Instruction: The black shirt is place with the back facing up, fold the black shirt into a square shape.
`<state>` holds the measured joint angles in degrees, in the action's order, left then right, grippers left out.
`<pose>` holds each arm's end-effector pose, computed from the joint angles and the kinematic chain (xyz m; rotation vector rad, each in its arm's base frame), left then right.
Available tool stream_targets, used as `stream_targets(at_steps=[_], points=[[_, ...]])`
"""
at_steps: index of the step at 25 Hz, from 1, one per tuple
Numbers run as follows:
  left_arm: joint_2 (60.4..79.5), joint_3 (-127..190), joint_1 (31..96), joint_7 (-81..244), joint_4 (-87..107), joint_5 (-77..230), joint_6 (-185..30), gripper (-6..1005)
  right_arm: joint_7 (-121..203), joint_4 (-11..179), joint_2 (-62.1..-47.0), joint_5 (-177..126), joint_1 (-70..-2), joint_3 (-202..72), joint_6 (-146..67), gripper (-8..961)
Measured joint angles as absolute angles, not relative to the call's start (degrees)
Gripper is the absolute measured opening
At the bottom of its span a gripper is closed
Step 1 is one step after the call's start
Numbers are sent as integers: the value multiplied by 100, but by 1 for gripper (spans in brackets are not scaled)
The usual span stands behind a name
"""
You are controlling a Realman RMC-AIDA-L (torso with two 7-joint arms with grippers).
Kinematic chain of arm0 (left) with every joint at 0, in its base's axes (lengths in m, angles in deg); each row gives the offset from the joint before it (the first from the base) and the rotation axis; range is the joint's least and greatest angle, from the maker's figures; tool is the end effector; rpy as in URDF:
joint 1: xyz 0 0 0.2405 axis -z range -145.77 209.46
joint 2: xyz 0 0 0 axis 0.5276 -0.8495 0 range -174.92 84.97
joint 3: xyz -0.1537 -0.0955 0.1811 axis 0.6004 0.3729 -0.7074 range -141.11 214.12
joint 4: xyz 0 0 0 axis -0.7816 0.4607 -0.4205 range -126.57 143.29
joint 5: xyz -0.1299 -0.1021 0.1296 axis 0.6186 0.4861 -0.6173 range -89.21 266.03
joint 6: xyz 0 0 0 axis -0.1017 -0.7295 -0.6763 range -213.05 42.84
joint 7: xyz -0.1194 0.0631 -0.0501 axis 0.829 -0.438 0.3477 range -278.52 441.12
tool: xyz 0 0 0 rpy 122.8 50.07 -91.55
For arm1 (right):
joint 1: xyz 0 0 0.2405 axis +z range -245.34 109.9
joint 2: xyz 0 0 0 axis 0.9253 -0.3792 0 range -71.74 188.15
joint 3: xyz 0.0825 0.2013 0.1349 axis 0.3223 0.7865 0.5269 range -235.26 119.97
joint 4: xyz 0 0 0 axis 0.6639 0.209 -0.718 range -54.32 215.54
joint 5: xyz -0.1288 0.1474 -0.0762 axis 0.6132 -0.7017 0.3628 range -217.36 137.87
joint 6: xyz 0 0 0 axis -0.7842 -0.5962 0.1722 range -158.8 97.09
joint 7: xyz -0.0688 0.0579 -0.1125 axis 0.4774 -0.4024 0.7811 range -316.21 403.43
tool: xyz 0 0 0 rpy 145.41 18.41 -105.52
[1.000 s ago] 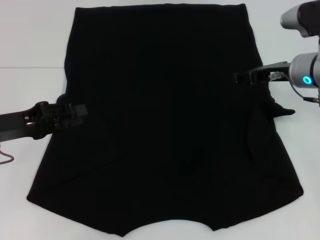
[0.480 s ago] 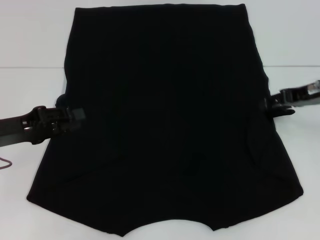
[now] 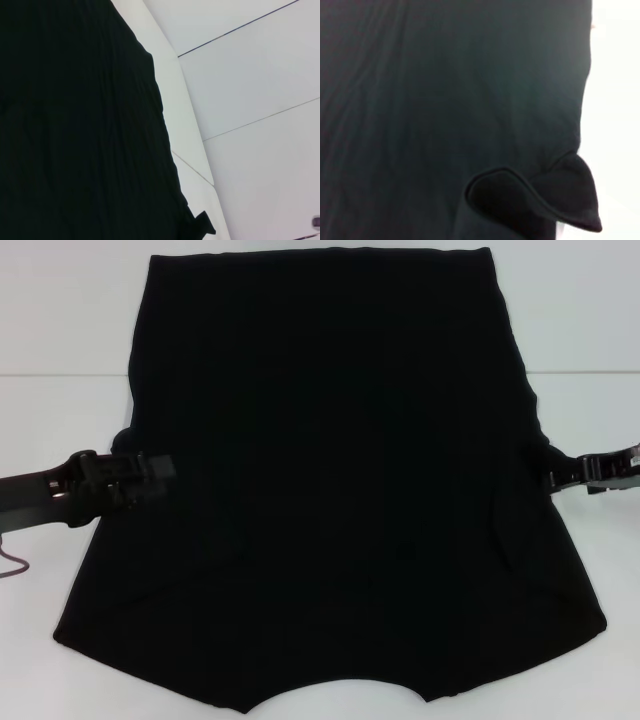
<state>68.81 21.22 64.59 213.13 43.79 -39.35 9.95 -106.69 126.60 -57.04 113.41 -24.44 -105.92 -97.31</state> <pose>-0.2985 0.3354 0.0622 -2.1092 -1.9252 -0.9660 0.2721 0.4240 0.0423 -2.0476 1.4854 -0.0585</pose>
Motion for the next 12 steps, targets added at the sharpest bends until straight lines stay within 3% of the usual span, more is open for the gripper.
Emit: stream_targets(at_steps=[12], points=[[6875,2122,6472,21316,4376,-3868,963,381,-9905,12087,-5956,10641,-2320,-10629,-7934,714]])
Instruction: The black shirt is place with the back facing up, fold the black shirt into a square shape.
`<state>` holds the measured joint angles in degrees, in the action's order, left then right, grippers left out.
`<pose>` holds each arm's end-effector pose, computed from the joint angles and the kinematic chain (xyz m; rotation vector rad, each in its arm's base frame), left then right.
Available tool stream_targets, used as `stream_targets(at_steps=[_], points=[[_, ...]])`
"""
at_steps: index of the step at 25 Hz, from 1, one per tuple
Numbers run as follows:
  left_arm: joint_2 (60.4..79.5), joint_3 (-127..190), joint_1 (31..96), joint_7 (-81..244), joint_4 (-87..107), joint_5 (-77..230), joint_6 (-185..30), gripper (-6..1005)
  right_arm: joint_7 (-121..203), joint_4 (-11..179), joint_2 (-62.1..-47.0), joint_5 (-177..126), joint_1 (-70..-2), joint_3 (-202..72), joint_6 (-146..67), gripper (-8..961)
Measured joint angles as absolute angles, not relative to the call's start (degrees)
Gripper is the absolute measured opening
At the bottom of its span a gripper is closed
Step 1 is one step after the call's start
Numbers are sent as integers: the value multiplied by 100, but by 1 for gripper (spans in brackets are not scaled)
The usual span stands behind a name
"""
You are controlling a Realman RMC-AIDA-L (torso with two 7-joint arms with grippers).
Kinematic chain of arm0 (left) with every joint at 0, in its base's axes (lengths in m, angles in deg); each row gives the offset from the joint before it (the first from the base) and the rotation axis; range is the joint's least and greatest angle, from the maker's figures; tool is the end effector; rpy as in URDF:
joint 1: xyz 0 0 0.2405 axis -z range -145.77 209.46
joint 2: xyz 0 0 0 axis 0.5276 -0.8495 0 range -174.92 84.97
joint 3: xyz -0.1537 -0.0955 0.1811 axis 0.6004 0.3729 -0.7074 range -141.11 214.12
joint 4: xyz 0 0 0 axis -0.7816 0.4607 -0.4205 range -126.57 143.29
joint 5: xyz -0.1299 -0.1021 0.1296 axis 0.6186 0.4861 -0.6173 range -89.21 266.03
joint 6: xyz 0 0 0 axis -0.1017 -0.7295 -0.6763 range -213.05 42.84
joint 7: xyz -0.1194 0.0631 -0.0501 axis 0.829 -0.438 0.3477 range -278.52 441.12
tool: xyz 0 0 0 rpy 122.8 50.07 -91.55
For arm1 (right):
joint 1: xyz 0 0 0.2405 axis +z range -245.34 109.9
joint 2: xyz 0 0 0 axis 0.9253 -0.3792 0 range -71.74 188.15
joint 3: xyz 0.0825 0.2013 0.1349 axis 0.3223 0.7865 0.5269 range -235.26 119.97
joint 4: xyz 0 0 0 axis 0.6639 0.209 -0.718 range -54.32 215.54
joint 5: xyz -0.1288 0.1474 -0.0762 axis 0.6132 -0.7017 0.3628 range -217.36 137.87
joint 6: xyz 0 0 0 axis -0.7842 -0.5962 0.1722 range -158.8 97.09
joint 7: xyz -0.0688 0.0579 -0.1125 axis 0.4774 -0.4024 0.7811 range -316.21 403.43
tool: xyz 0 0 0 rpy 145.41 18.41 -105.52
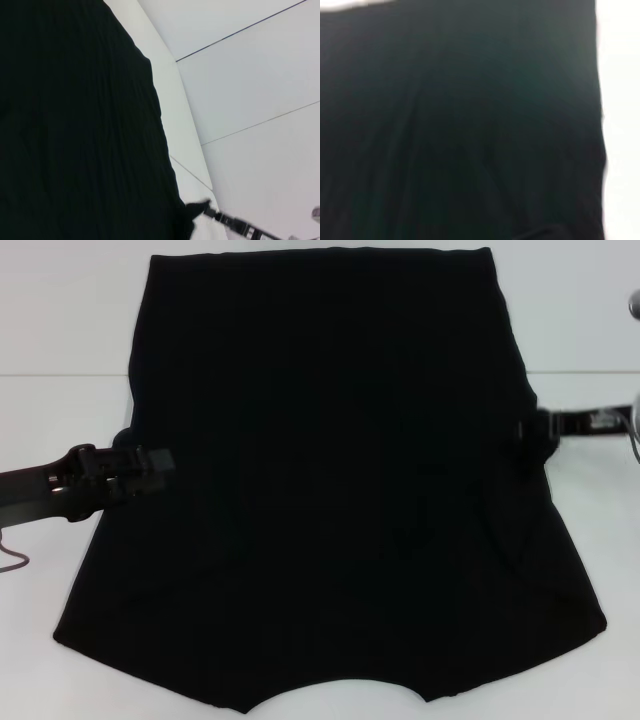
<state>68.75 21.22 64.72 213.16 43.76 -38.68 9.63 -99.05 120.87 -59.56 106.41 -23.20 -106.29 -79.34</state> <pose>-0.2975 0.3376 0.0637 -2.1029 -1.9162 -0.9809 0.2628 0.4499 0.0213 -2.0008 1.3053 0.1350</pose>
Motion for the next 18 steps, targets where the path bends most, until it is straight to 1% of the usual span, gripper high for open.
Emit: stream_targets(at_steps=[3,7,11,15,18], points=[[6874,2147,6472,21316,4378,-3867,964,381,-9516,11970,-5957,9899,-2275,-10601,-7601,714],[6868,2185,6471,21316,4378,-3867,966,381,-9022,11742,-5883,9012,-2146,-10617,-7489,714],[6866,2189,6436,21315,4378,-3868,1015,382,-9030,11976,-5805,9006,-2177,-10564,-8120,713],[6859,2105,6342,21304,4437,-3956,1104,382,-9138,12324,-5615,8812,-2378,-10169,-9517,713],[6815,2038,6259,21265,4639,-4251,1398,382,-9207,12340,-5367,8620,-2490,-9782,-10680,713]])
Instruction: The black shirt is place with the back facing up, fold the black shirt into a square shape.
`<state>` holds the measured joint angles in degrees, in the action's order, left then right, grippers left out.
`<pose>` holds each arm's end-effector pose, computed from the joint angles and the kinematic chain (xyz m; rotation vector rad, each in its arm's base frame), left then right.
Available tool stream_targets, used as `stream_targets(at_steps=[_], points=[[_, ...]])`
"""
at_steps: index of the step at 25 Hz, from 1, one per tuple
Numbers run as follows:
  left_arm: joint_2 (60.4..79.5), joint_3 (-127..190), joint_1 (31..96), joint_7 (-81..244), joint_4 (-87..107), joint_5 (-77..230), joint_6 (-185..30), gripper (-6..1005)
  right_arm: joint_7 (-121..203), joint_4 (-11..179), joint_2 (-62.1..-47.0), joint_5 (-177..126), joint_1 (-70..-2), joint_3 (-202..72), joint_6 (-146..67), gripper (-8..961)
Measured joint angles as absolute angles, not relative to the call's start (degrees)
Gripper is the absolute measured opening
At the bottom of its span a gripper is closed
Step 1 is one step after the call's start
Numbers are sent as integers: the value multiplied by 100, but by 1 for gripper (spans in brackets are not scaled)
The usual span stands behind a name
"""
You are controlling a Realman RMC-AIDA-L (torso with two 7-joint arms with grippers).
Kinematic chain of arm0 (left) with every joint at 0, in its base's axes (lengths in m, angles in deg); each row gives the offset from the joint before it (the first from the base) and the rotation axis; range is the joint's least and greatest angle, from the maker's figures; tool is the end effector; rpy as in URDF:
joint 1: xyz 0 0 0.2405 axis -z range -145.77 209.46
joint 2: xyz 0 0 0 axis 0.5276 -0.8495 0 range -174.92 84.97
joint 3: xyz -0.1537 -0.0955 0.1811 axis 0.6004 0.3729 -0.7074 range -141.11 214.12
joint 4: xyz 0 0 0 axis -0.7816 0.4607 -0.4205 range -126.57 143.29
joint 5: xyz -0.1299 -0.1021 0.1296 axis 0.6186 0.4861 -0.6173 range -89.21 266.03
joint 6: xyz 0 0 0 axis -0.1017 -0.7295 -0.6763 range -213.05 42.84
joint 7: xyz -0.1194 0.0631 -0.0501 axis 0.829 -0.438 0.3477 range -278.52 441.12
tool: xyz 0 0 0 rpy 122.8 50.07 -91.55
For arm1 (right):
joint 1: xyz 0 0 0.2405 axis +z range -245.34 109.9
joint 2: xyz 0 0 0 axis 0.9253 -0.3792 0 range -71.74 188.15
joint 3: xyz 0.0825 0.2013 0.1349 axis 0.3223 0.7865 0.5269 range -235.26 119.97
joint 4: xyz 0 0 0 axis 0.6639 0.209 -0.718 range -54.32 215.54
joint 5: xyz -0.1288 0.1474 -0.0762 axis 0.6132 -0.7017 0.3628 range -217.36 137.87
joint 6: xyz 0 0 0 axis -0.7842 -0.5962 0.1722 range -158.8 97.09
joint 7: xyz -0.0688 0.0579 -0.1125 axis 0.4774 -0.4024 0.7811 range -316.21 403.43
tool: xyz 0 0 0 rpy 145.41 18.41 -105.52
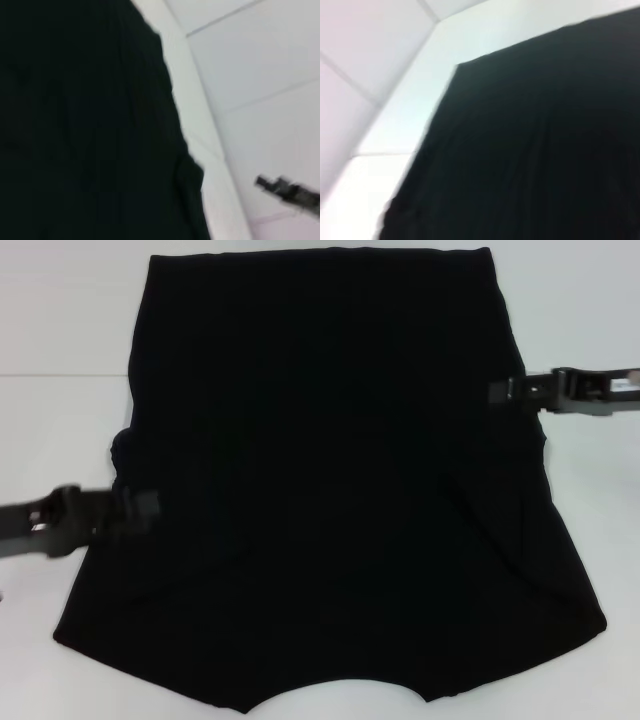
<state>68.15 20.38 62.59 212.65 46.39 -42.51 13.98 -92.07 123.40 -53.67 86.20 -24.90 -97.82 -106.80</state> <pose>-0.3091 0.3175 0.0691 -2.1650 -1.9362 -0.8560 0.2316 0.4258 0.0650 -2.2696 1.4893 0.5266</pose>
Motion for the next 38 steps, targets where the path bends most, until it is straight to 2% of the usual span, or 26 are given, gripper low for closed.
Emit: stream_targets(at_steps=[7,38], points=[[6710,2058,6056,21370,5665,-5114,2205,381,-9882,12319,-5024,8677,-2680,-9632,-11613,713],[6768,1822,6098,21688,5283,-6471,735,381,-9890,12261,-4999,8734,-2703,-9646,-11607,712]])
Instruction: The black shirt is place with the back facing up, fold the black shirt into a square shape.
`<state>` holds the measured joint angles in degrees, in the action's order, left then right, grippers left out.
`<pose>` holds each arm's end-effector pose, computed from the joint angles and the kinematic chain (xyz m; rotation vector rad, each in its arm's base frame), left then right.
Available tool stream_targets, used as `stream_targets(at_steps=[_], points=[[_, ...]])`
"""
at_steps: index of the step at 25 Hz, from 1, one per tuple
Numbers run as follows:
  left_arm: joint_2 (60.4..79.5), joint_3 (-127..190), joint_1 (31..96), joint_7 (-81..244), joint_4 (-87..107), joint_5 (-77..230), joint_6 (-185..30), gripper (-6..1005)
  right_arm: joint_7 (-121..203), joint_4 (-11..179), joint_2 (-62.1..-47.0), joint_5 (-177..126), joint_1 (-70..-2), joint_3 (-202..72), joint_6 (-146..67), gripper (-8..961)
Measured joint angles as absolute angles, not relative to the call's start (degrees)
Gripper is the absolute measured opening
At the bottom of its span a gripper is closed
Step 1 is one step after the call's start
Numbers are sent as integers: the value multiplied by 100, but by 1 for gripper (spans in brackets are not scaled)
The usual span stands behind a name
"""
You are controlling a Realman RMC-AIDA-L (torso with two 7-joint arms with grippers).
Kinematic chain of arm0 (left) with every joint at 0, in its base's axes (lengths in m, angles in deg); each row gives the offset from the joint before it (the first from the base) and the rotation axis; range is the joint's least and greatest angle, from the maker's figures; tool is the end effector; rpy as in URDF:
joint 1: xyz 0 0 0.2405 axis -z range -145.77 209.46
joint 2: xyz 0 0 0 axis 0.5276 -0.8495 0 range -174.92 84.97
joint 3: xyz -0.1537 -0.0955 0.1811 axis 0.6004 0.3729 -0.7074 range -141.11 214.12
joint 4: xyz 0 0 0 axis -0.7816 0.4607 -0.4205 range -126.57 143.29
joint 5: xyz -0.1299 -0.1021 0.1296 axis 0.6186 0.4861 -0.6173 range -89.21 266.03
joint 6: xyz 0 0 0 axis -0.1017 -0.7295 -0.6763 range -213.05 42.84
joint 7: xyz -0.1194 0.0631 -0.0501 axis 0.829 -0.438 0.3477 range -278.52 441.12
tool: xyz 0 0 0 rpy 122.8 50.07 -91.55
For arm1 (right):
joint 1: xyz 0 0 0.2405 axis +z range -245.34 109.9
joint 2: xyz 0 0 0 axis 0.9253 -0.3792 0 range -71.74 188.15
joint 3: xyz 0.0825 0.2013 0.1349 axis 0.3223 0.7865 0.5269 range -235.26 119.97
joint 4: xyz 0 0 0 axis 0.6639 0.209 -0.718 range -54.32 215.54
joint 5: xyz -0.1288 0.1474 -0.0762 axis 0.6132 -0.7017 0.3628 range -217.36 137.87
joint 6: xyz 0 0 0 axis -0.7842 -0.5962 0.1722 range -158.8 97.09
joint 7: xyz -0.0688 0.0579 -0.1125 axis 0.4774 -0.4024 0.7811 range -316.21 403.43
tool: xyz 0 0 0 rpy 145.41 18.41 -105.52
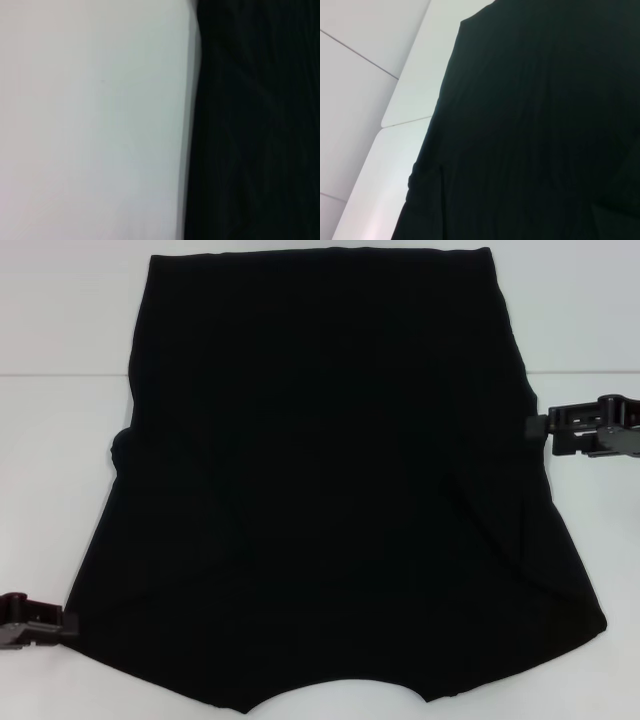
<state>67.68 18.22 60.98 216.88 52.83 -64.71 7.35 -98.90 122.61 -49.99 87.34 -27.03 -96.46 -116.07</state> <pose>-0.3677 0.2940 0.0772 -1.9799 -2.0211 -0.2133 0.2510 0.4031 0.0852 -2.2496 1.7161 0.4850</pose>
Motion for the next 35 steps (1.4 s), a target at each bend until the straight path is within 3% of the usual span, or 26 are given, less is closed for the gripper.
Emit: stream_targets(at_steps=[32,35], points=[[6838,1821,6427,21724,4803,-6478,421,382,-9851,12244,-4990,8743,-2720,-9627,-11625,713],[6842,1730,6475,21748,4749,-6478,369,346,-9851,12245,-4990,8743,-2720,-9625,-11633,713]])
